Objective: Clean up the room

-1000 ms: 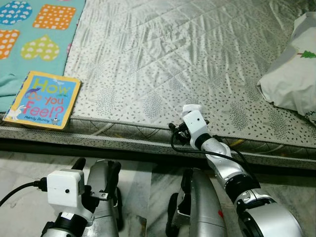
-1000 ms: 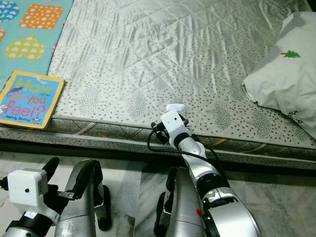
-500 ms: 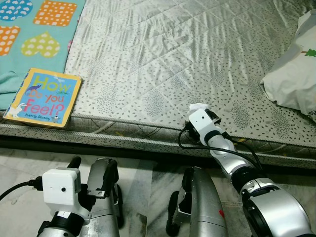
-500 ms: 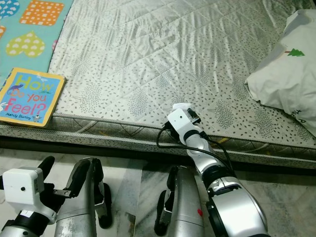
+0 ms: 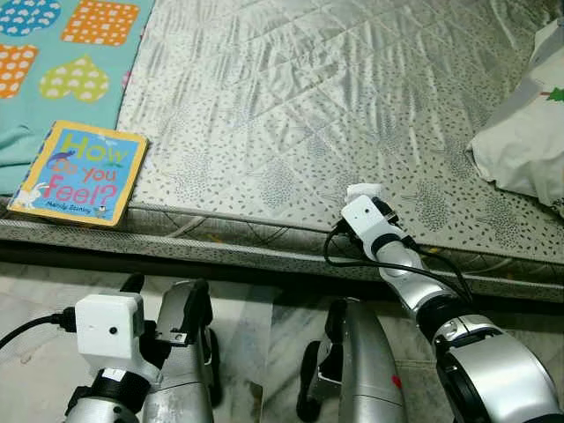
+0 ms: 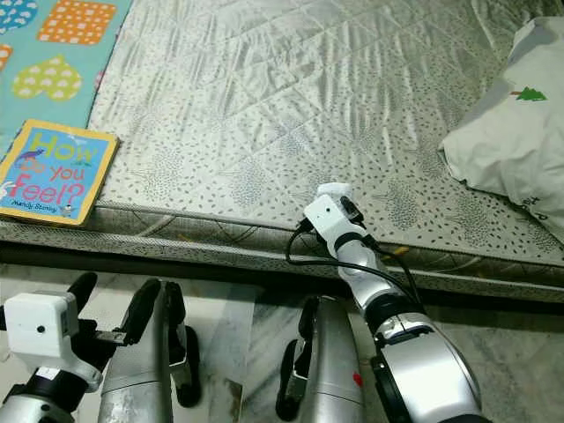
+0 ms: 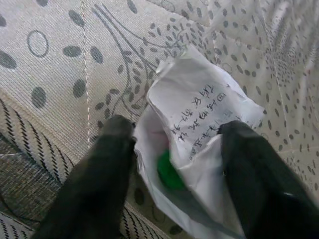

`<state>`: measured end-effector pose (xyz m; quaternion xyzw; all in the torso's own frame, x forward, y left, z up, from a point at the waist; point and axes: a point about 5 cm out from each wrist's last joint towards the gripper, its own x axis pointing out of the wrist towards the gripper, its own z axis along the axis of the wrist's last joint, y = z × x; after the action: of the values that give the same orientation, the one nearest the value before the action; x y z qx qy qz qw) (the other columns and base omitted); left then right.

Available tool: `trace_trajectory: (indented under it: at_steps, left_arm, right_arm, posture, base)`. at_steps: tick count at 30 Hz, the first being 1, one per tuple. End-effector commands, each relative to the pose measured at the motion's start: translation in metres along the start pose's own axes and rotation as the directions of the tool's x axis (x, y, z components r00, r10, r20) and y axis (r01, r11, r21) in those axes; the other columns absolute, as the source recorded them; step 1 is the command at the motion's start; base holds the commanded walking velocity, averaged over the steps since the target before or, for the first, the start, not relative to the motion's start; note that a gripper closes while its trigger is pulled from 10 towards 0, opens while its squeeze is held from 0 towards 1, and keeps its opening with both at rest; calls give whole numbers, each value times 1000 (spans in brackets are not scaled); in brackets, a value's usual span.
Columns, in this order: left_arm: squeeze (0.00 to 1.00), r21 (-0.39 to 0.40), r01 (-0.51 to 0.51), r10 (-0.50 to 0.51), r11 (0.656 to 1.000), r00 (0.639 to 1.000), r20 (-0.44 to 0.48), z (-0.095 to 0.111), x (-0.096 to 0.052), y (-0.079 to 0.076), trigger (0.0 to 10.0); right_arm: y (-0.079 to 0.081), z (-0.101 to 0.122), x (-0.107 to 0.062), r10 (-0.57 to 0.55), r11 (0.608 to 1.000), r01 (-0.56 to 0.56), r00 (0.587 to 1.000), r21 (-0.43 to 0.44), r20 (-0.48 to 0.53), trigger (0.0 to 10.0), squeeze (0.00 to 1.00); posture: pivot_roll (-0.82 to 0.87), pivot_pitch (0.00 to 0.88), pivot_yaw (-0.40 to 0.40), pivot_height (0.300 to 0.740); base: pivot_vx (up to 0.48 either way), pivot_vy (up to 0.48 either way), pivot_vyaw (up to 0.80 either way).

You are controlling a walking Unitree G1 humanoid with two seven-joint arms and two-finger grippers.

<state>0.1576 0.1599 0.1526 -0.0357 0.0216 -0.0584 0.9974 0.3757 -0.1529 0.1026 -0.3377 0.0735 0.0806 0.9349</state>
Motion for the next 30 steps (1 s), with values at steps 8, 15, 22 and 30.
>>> trace_trajectory:
  at_steps: [8,15,22,30]
  left_arm:
    - [0,-54,87,-87,995,996,-7,-2,2,-10,10000]
    - [0,-46,98,-99,994,995,-7,-3,6,-10,10000]
    - [0,-41,99,-99,994,995,2,-3,11,-7,10000]
    - [0,-39,108,-107,993,994,31,-4,23,-8,10000]
  right_arm:
    - [3,-19,-6,14,1000,-13,998,21,-64,0,0]
    - [2,-17,-5,12,1000,-10,998,28,-61,0,0]
    - [0,-13,-3,3,999,-1,999,33,-53,0,0]
    - [-8,-12,-3,-22,998,24,999,54,-40,0,0]
  posture:
    - [277,359,-112,562]
    - [278,341,-112,562]
    - [274,316,-111,562]
    - [251,274,-116,562]
  base:
    - [0,0,0]
    - [0,0,0]
    - [0,0,0]
    - [0,0,0]
